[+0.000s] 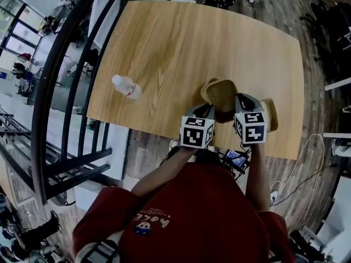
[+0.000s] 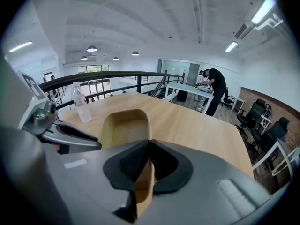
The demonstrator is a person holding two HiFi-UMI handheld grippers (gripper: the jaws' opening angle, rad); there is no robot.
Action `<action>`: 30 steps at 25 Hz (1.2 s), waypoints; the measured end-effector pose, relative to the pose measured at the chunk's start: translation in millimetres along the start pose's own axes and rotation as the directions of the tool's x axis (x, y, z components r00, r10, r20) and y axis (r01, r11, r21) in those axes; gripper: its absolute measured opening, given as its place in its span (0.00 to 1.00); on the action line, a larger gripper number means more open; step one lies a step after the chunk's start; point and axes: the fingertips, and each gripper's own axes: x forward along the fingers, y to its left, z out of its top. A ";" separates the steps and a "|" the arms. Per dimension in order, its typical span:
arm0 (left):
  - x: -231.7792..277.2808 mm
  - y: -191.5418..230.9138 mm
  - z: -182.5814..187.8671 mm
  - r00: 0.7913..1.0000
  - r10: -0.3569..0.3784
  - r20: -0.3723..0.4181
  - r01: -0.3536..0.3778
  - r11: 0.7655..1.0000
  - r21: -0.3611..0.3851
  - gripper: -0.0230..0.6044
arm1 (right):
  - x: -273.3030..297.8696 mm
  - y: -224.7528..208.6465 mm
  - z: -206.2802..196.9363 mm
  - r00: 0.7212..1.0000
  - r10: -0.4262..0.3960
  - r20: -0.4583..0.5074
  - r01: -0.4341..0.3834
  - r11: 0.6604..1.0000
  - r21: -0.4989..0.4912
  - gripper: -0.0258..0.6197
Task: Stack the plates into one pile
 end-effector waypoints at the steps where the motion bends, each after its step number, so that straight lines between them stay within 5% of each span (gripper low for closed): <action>1: 2.4 -5.5 -0.2 1.000 0.007 0.002 -0.007 1.000 -0.020 0.12 | 2.7 -5.4 1.2 1.000 0.013 -0.005 -0.013 1.000 -0.016 0.09; 13: 21.1 -8.0 -20.6 0.991 0.134 -0.019 -0.135 0.966 -0.222 0.12 | 47.1 -5.7 -2.0 0.975 0.202 -0.093 -0.215 0.961 -0.175 0.09; 30: 36.3 4.8 -41.8 0.977 0.203 -0.062 -0.211 0.902 -0.378 0.11 | 80.3 1.9 -24.9 0.937 0.275 -0.214 -0.321 0.920 -0.226 0.09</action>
